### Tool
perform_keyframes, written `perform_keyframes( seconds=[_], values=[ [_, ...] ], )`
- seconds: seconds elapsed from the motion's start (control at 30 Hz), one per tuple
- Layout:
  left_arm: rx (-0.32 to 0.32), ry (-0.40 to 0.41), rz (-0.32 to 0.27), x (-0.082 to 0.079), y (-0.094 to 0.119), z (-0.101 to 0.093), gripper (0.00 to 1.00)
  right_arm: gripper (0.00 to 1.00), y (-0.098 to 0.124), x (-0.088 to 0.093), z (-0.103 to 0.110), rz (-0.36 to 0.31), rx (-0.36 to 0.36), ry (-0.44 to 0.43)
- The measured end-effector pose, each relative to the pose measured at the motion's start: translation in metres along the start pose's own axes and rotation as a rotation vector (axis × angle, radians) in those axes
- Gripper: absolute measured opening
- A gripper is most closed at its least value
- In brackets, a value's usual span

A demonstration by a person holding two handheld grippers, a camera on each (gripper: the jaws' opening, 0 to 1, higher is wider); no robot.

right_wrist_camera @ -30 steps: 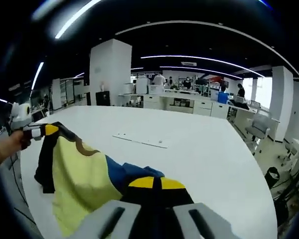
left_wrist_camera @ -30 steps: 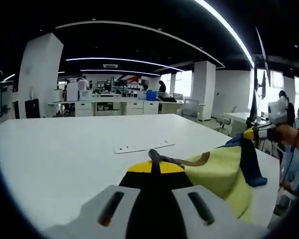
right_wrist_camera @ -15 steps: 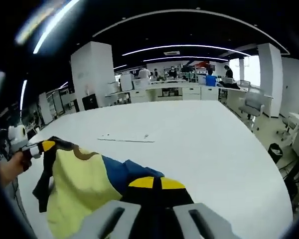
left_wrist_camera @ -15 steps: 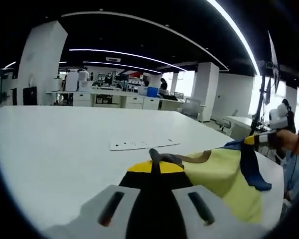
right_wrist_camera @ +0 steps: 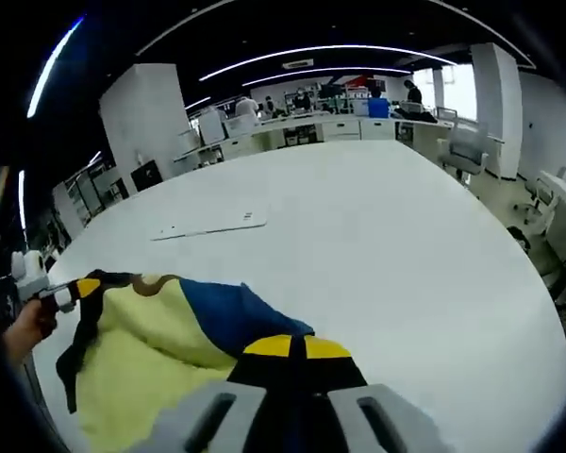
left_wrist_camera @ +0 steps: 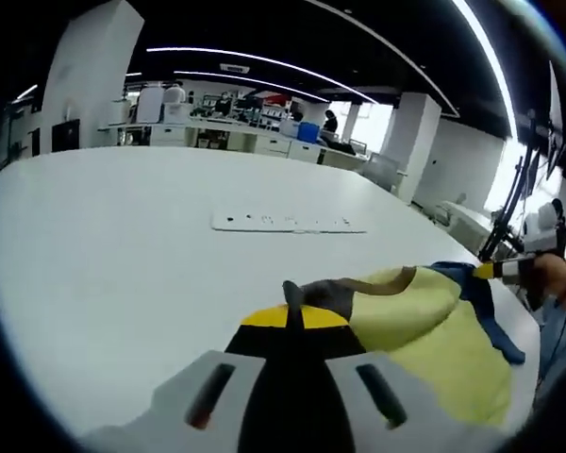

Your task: Fold the garment on the visible template until the final outline fits inside the template.

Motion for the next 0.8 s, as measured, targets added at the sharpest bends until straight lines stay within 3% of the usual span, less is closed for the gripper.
perform_keyframes(
  seconds=[0.2, 0.37, 0.57, 0.7, 0.73, 0.8],
  values=[
    [-0.003, -0.017, 0.051, 0.013, -0.009, 0.005, 0.00, 0.00, -0.011, 0.013, -0.005, 0.062, 0.012, -0.021],
    [-0.009, -0.061, 0.075, 0.019, -0.015, 0.006, 0.00, 0.00, -0.020, 0.015, -0.007, 0.066, 0.014, -0.008],
    [-0.031, -0.053, 0.086, 0.022, -0.016, 0.009, 0.00, 0.00, -0.023, 0.014, -0.009, 0.059, 0.014, -0.040],
    [-0.036, -0.029, 0.053, 0.016, -0.013, 0.011, 0.06, 0.00, -0.023, 0.013, -0.007, 0.047, 0.003, -0.050],
    [-0.011, 0.000, 0.043, 0.014, -0.013, 0.007, 0.10, 0.02, -0.023, 0.013, -0.006, 0.048, -0.005, -0.053],
    [-0.002, 0.006, 0.017, 0.009, -0.008, 0.007, 0.15, 0.15, -0.020, 0.012, -0.002, 0.051, -0.018, -0.075]
  ],
)
Point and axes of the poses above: the point that each gripper's makers call its tool centre point, and the gripper's own axes: y roughly backward along the fingers, z roughly to its left, x roughly out of its underside, the point moved 3 cm from there along y, roughly backward along the fingers, and after that the axes turned 7 degrees about -y, right-handed, at the moved point
